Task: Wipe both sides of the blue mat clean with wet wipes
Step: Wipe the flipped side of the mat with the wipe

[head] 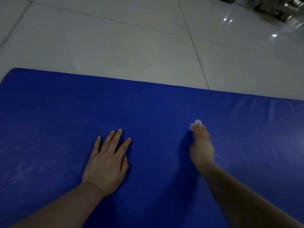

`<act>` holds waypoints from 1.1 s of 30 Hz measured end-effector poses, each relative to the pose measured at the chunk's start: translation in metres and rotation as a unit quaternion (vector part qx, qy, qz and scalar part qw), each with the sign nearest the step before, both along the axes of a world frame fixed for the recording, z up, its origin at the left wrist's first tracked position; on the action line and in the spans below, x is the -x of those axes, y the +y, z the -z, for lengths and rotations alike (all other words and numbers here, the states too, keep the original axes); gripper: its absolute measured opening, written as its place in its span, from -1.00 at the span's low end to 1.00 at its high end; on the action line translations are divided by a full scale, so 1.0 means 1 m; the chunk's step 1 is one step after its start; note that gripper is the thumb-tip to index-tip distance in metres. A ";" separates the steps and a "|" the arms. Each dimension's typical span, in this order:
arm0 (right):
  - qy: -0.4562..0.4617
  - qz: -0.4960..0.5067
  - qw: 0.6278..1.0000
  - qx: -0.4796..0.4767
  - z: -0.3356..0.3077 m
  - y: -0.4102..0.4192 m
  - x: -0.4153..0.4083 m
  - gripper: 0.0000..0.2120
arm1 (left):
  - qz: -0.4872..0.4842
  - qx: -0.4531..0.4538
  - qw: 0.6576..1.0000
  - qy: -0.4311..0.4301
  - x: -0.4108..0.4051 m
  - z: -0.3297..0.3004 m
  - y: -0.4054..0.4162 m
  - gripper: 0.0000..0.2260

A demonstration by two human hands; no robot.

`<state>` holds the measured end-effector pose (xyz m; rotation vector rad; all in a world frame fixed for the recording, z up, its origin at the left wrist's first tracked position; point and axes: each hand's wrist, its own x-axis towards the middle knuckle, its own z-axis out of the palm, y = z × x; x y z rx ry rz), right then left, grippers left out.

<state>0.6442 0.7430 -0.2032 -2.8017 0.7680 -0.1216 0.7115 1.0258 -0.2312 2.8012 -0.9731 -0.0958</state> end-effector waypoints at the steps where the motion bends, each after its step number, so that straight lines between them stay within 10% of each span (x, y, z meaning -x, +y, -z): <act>1: -0.017 -0.047 0.999 0.017 0.007 0.023 0.000 -0.31 | -0.001 0.000 1.000 0.004 0.001 -0.001 0.000 -0.50; 5: 0.021 -0.194 0.980 -0.025 0.023 0.047 0.017 -0.33 | 0.000 -0.007 1.000 0.006 0.000 -0.004 0.000 -0.50; 12: 0.007 0.051 0.999 -0.006 0.005 0.011 0.042 -0.27 | -0.006 -0.010 1.000 0.005 0.001 -0.003 0.000 -0.51; 19: -0.011 -0.182 0.983 -0.012 0.028 0.089 0.051 -0.13 | -0.004 -0.008 1.000 0.003 0.002 -0.005 0.000 -0.51; 26: -0.007 0.072 0.997 -0.021 0.006 0.018 0.079 -0.25 | 0.019 0.047 0.999 0.006 0.015 -0.010 0.007 -0.52; 33: -0.014 -0.223 0.975 0.005 0.033 0.121 0.093 -0.20 | 0.117 0.044 0.992 0.019 0.069 -0.006 0.029 -0.53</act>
